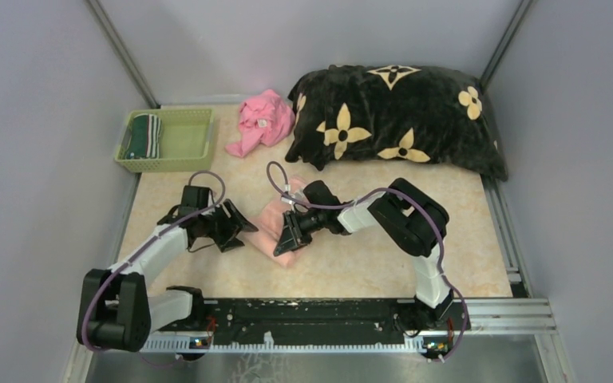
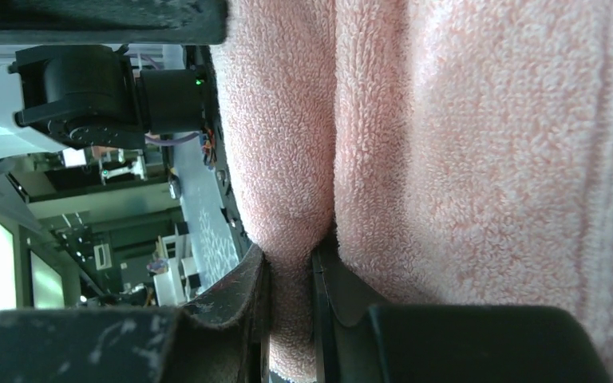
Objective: Roll the towels
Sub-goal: Roll the towel at the center of the board.
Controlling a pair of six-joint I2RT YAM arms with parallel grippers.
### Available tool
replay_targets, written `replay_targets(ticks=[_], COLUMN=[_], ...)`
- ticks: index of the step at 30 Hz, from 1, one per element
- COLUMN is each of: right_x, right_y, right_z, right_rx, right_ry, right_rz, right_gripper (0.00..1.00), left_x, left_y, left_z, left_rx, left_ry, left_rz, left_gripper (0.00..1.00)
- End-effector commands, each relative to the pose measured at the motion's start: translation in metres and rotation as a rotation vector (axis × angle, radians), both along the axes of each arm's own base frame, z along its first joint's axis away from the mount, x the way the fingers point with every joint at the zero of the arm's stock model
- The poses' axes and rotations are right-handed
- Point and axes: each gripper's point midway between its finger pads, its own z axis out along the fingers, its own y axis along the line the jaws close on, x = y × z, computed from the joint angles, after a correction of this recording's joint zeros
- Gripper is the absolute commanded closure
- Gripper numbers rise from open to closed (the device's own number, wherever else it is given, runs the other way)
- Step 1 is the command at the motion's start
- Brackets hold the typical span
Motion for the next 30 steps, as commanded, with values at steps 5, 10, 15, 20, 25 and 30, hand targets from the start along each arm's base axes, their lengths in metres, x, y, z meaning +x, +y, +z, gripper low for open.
replay_targets(ticks=[5,10,15,20,25,30], right_x=[-0.001,0.008,0.022,0.026,0.021,0.005], right_y=[-0.012,-0.024,-0.046,-0.052,-0.037,-0.011], right_z=[-0.015,-0.003,0.021,0.058,0.074,0.074], right_rx=[-0.085,-0.149,-0.264,-0.397,-0.507,-0.584], right_ry=[-0.003,-0.149,-0.374,-0.683,-0.914,-1.066], right_rz=[-0.021,-0.05,-0.106,-0.133,-0.125,-0.083], right_gripper=[0.9,0.74,0.59,0.53,0.5,0.47], left_x=[0.005,-0.001,-0.004,-0.007,-0.007,-0.007], left_y=[0.003,0.008,0.013,0.013,0.012,0.011], left_z=[-0.038,-0.053,-0.057,-0.059,-0.059,-0.058], left_rx=[0.028,0.059,0.092,0.097,0.099,0.103], left_ry=[0.053,0.1,0.108,0.116,0.114,0.113], left_rz=[0.009,0.011,0.015,0.012,0.011,0.007], left_gripper=[0.43,0.49,0.49,0.48,0.47,0.46])
